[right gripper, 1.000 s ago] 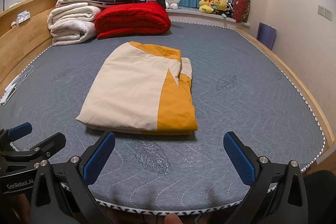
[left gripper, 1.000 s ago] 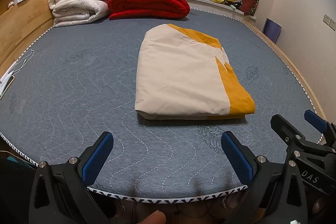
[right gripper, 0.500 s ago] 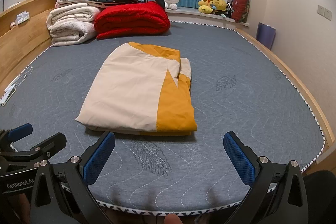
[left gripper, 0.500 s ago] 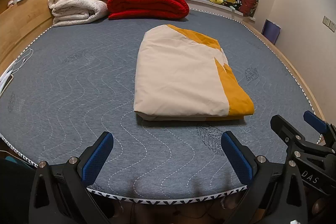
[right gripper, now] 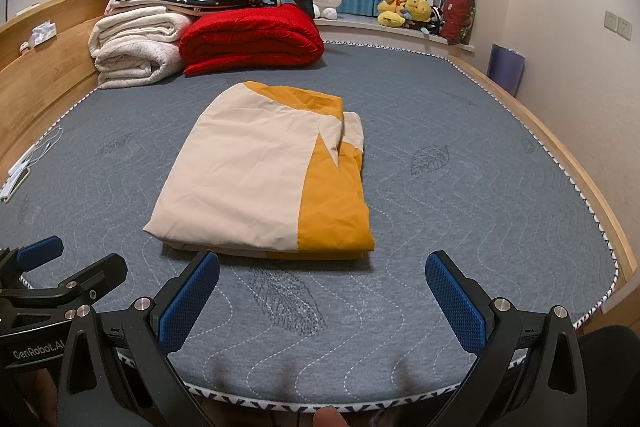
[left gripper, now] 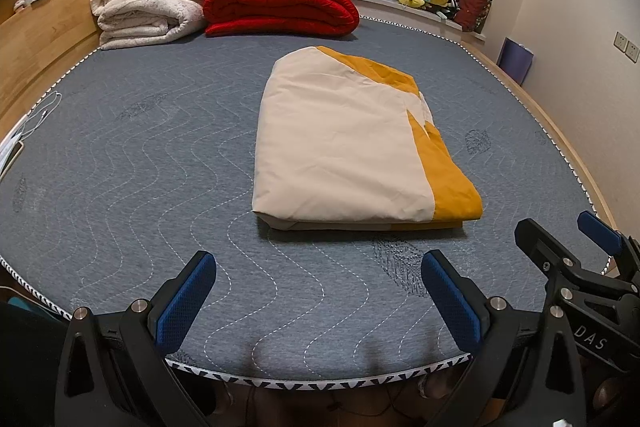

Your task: Fold large clothes

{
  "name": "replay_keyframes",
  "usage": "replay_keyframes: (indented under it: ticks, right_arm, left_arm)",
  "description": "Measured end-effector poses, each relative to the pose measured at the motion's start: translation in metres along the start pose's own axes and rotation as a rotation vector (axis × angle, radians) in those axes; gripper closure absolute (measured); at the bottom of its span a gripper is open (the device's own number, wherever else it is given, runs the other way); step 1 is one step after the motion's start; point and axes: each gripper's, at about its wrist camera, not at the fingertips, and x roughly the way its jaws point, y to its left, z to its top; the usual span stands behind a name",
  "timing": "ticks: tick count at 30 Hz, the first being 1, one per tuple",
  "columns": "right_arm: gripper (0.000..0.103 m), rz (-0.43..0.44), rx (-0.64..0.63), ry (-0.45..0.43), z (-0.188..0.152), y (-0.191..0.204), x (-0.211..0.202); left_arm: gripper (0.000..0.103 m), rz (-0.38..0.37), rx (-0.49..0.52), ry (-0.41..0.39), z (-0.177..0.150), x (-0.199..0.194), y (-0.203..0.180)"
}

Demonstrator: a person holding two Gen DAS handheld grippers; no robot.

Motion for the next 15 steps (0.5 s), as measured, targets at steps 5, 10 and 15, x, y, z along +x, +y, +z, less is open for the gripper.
replay_keyframes:
  ticks: [5,10,15]
  right_arm:
    - [0.001,0.0,0.0,0.0,-0.0001,0.0001,-0.0001]
    - [0.0,0.001,0.0,0.001,-0.0002,-0.0003,0.0005]
    - [0.001,0.0,0.0,0.0,-0.0002,0.0003,0.0004]
  left_arm:
    - [0.001,0.0,0.001,0.0,0.0002,0.0002,0.0]
    - [0.001,0.0,0.001,0.001,0.0003,0.0005,0.0001]
    - [0.001,-0.001,0.0,0.001,0.0003,0.0006,-0.0004]
